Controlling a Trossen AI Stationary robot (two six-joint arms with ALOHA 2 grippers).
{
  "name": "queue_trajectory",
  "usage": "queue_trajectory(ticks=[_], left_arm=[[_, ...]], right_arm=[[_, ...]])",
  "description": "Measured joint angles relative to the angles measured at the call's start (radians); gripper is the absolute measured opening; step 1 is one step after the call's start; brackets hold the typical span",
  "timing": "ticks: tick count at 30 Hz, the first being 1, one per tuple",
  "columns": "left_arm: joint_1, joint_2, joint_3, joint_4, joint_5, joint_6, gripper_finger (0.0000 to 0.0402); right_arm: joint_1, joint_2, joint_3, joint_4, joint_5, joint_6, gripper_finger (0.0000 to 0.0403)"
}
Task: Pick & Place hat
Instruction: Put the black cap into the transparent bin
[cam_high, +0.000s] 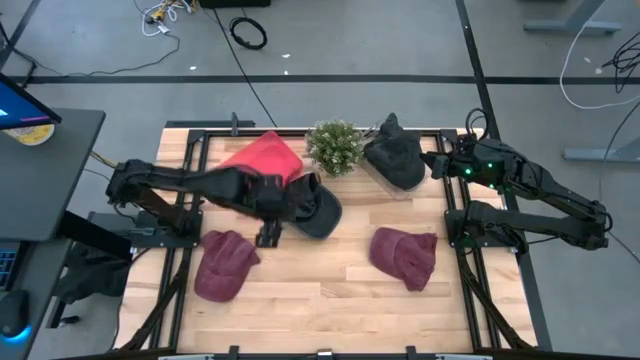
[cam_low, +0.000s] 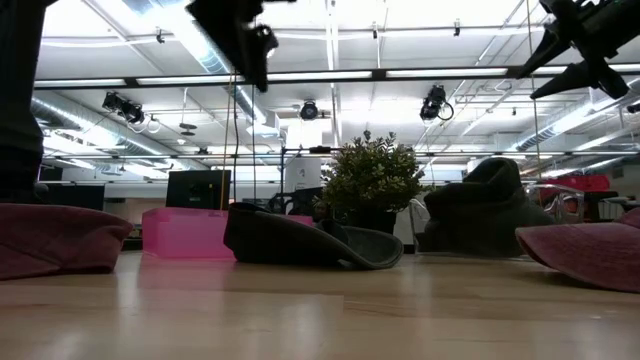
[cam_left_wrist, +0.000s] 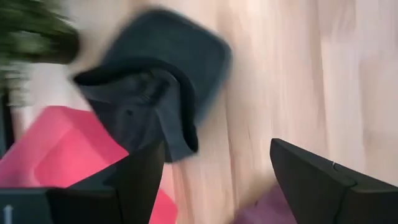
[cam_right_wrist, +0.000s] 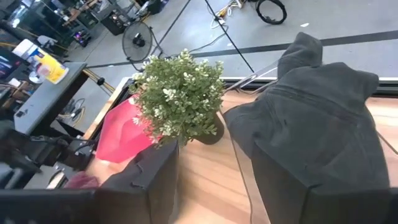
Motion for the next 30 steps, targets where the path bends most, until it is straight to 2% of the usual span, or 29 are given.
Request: queue_trajectory(ticks=[6,11,16,22,30], left_arm=[[-0.033,0.000,-0.217,0.131,0.018,0.067,0.0298],[-0.036,0.000,-0.353,0.340,-0.038,0.068,0.0298],[-0.024,0.000,-0.483,0.462,-0.162,0.047,0.0298],[-0.004,-0.001,-0.586,0.564,-0.133,-0.001,0.0298],[-0.004,-0.001,-0.640,0.700,-0.257,0.017,0.0298]], right_arm=[[0.000,0.000,0.000,0.032,-0.007,-0.023,0.0204],[0.000,0.000,-0.001,0.032,-0.007,-0.030,0.0204],[0.000,0.000,-0.001,0.032,-0.007,-0.034,0.0204],[0.000,0.000,-0.001,0.032,-0.008,-0.038,0.0204],[0.000,0.000,-0.001,0.032,-0.011,-0.041,0.0204]])
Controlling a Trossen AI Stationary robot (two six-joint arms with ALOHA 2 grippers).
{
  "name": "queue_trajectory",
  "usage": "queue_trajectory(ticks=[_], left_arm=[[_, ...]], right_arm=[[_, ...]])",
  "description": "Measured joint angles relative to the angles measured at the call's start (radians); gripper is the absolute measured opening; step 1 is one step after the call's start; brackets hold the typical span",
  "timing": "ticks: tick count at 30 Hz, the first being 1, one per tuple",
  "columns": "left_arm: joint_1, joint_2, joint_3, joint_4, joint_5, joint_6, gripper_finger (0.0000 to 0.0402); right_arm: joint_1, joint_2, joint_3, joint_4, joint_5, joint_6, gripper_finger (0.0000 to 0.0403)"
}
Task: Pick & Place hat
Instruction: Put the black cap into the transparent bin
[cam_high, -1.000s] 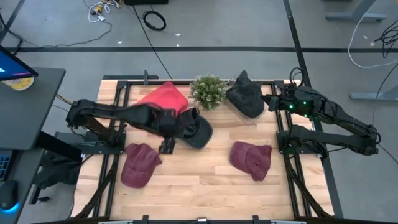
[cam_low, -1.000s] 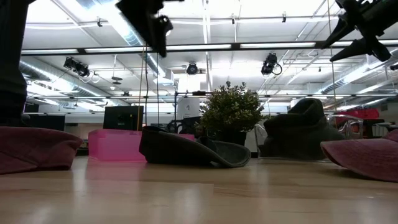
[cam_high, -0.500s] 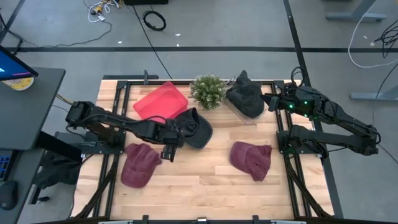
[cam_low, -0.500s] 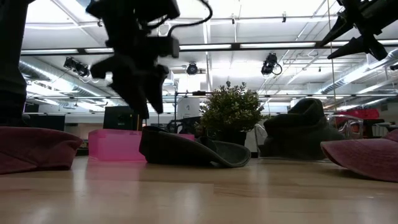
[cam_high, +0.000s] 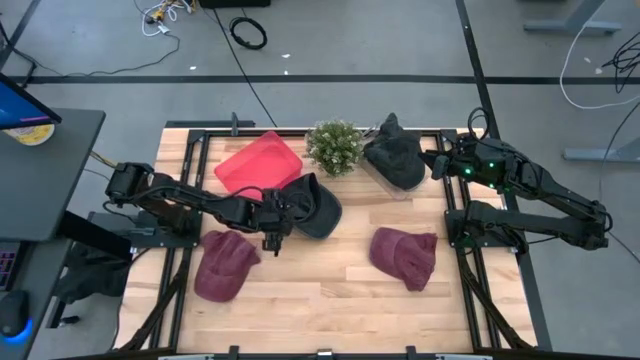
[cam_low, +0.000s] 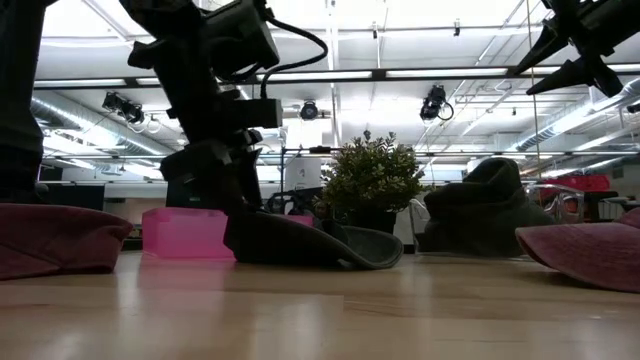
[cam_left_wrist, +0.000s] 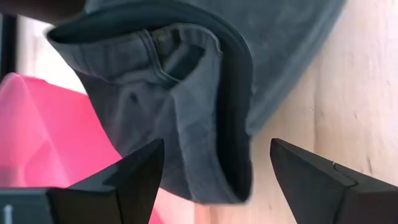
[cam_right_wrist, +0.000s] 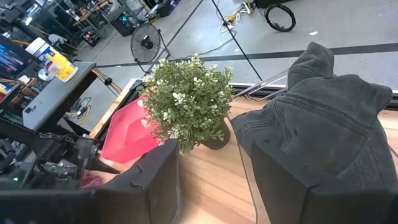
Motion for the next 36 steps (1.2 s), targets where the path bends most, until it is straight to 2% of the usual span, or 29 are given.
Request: queue_trajectory(ticks=[6,11,16,19,22,24,27,28,33,36], left_arm=[[0.025,0.003,0.000,0.042,0.025,0.024,0.0280],[0.039,0.048,0.000,0.065,0.114,0.056,0.0252],[0.043,0.101,0.000,0.067,0.105,0.046,0.0231],[0.041,0.109,0.005,0.071,0.083,0.049,0.0203],[0.037,0.107,0.019,0.058,0.069,0.052,0.0154],[0.036,0.102,0.042,0.037,0.075,0.052,0.0109],[0.035,0.099,0.101,-0.022,0.141,0.050,0.0033],[0.035,0.093,0.124,-0.051,0.165,0.046,0.0020],[0.035,0.083,0.277,-0.158,0.244,0.015,0.0019],[0.035,0.082,0.394,-0.228,0.295,0.024,0.0015]], right_arm=[[0.000,0.000,0.000,0.010,0.000,0.002,0.0204],[0.000,0.000,0.000,0.035,0.001,0.017,0.0204],[0.000,0.000,0.000,0.043,0.002,0.018,0.0204],[0.000,0.000,0.000,0.043,0.003,0.019,0.0204],[0.000,0.000,0.000,0.043,0.003,0.020,0.0204],[0.000,0.000,0.000,0.043,0.003,0.021,0.0204],[0.000,0.000,0.000,0.043,0.003,0.022,0.0204],[0.000,0.000,0.000,0.043,0.003,0.022,0.0204],[0.000,0.000,0.000,0.041,-0.005,0.015,0.0204],[0.000,0.000,0.000,0.059,-0.060,-0.019,0.0204]])
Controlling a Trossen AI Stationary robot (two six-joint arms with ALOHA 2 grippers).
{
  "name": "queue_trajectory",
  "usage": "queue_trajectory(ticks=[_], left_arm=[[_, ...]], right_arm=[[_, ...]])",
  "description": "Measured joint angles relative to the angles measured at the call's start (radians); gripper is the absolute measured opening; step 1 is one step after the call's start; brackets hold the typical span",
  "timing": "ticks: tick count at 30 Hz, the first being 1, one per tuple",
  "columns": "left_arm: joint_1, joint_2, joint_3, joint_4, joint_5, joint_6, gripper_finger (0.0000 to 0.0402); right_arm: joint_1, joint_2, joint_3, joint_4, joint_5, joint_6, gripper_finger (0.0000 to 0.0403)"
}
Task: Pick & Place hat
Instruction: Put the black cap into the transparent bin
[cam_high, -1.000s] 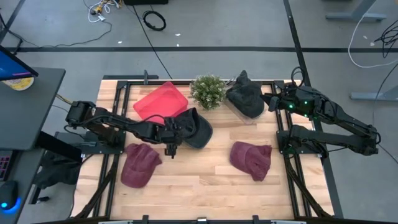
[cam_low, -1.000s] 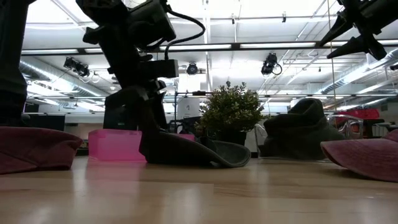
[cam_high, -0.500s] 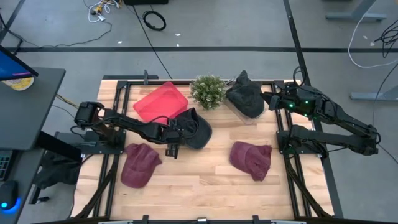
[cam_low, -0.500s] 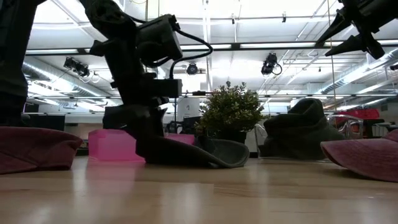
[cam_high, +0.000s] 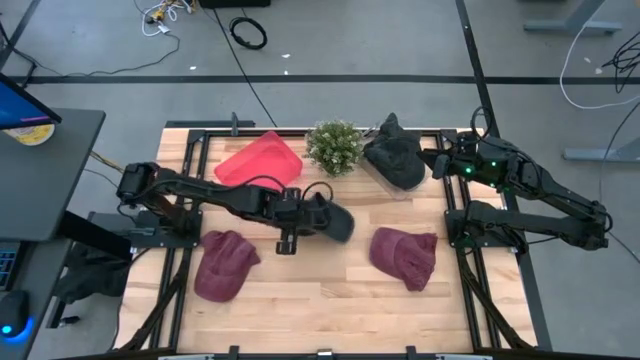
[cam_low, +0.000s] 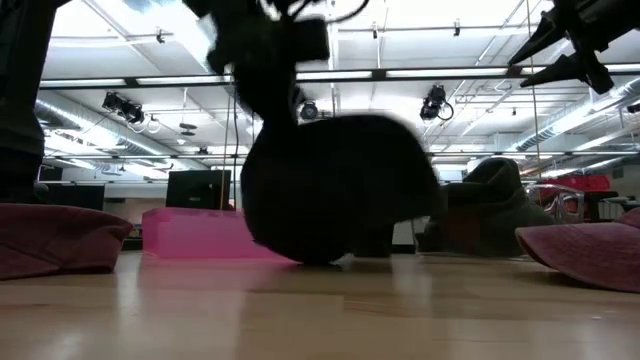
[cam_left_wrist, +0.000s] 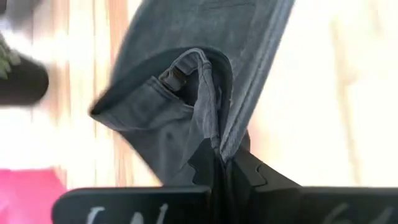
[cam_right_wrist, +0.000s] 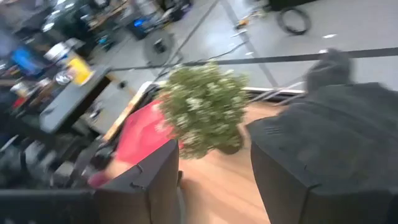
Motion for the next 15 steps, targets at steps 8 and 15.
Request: queue_trajectory(ticks=[8,15], left_arm=[[0.039,-0.001,0.302,-0.222,0.243,0.002,0.0015],[0.099,-0.001,0.489,-0.295,0.443,-0.040,0.0015]], right_arm=[[0.000,0.000,0.000,0.070,-0.316,-0.144,0.0204],[0.017,0.000,0.000,0.180,-0.512,-0.209,0.0204]])
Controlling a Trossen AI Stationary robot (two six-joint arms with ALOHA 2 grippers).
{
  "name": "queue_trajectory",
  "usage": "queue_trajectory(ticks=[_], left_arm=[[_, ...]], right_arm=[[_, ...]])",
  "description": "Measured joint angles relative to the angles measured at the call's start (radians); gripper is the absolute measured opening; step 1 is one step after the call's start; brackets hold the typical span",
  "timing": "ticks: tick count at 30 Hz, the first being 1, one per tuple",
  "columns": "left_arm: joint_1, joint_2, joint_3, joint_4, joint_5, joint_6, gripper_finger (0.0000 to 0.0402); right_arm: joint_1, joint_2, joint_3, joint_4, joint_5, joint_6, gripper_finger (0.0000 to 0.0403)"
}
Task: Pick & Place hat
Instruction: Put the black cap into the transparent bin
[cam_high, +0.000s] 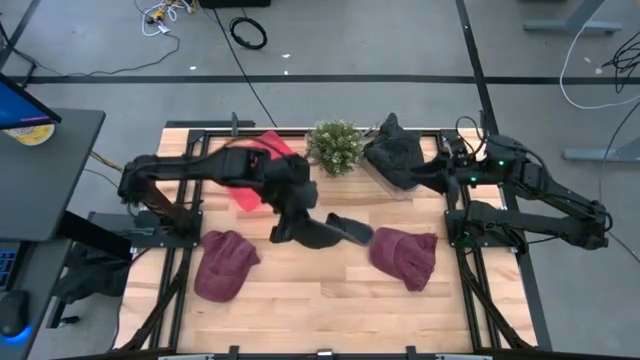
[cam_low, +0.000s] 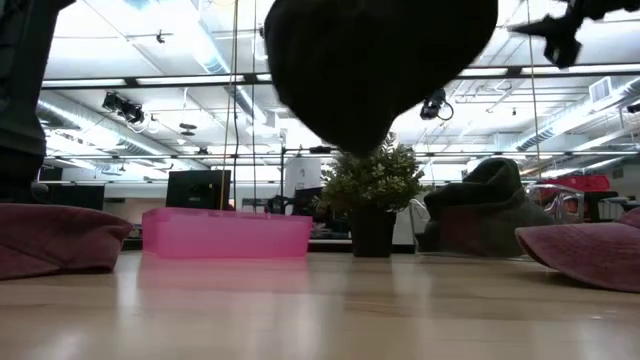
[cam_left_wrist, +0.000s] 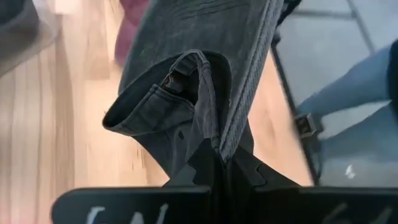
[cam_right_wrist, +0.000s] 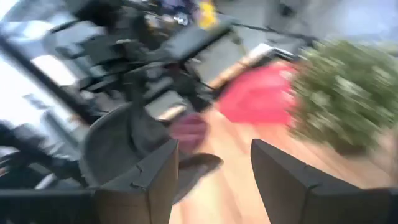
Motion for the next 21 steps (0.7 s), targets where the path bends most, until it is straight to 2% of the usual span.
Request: queue_trajectory(ticks=[6,14,21], left_arm=[[0.044,0.000,0.092,-0.001,0.038,-0.086,0.0015],[0.078,0.000,0.111,-0.002,0.199,-0.230,0.0015],[0.078,0.000,0.111,-0.011,0.182,-0.301,0.0015]], right_arm=[[0.091,0.051,0.000,0.219,-0.026,-0.037,0.0204],[0.222,0.199,0.000,0.369,-0.023,-0.138,0.0204],[0.333,0.305,0.000,0.413,-0.023,-0.192,0.0204]])
